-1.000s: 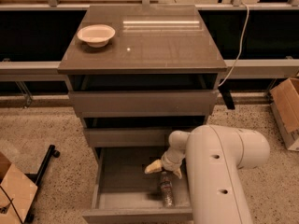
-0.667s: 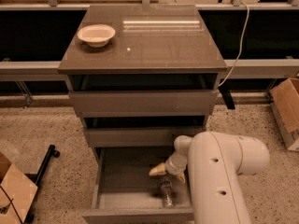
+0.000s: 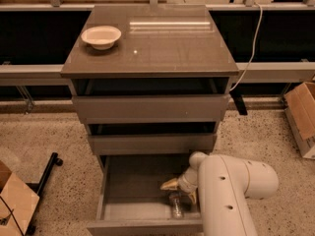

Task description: Pick water bottle from bottom drawer and place on counter

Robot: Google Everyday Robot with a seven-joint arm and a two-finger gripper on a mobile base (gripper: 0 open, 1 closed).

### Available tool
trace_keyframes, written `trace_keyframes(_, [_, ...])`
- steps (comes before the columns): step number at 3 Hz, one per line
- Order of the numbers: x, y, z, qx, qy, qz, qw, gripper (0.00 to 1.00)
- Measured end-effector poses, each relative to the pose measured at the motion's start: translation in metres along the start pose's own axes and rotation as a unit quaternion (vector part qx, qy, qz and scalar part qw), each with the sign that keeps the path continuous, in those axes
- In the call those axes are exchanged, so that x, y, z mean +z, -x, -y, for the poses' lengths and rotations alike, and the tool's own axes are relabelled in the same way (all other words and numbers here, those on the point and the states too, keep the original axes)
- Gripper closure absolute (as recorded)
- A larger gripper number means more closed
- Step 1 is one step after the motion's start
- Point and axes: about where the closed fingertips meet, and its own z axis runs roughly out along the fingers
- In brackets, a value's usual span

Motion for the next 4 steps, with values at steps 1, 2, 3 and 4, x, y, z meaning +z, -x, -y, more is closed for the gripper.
trace_keyframes(1, [0.026, -0.002, 0.001, 0.017, 0.014, -0.026, 0.9994, 0.18])
trace_keyframes(2, [0.035, -0.003, -0.003, 0.022, 0.028, -0.040, 0.9986, 0.41])
trace_keyframes(3, [0.032, -0.005, -0.011, 0.018, 0.039, -0.042, 0.9982, 0.64])
trace_keyframes(4, [0.015, -0.005, -0.023, 0.001, 0.049, -0.031, 0.9983, 0.88])
